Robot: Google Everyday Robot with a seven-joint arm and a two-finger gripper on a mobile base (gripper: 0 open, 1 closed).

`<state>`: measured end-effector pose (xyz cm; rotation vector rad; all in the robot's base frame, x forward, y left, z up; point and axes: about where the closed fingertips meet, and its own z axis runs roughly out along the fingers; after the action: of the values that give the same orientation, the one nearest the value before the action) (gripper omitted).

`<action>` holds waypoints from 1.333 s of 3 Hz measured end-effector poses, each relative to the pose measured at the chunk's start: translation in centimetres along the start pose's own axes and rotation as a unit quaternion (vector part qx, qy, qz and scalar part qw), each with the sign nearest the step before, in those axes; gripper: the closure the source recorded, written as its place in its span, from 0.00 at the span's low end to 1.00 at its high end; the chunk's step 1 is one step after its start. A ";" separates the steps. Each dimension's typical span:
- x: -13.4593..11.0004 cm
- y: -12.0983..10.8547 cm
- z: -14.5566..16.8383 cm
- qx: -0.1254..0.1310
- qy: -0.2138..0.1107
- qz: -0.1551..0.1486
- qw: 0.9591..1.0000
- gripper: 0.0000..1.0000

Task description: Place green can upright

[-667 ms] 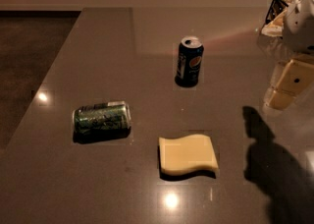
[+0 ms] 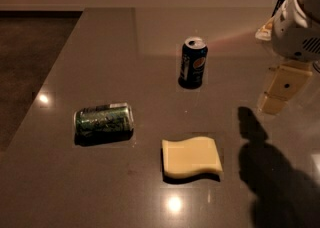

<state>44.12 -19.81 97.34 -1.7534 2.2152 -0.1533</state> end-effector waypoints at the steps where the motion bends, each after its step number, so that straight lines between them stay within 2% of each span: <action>1: -2.6 0.7 1.8 -0.012 0.010 -0.018 1.000 0.00; 2: -5.6 1.8 4.0 -0.037 0.013 -0.040 0.998 0.00; 3: -9.7 3.4 5.5 -0.076 -0.011 -0.074 0.994 0.00; 4: -13.6 5.9 7.0 -0.111 -0.031 -0.110 0.987 0.00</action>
Offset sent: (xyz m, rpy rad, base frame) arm 0.0104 0.1016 -0.0592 -0.0463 0.1428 0.1417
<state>43.56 -4.48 91.50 -2.0891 2.0583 0.1029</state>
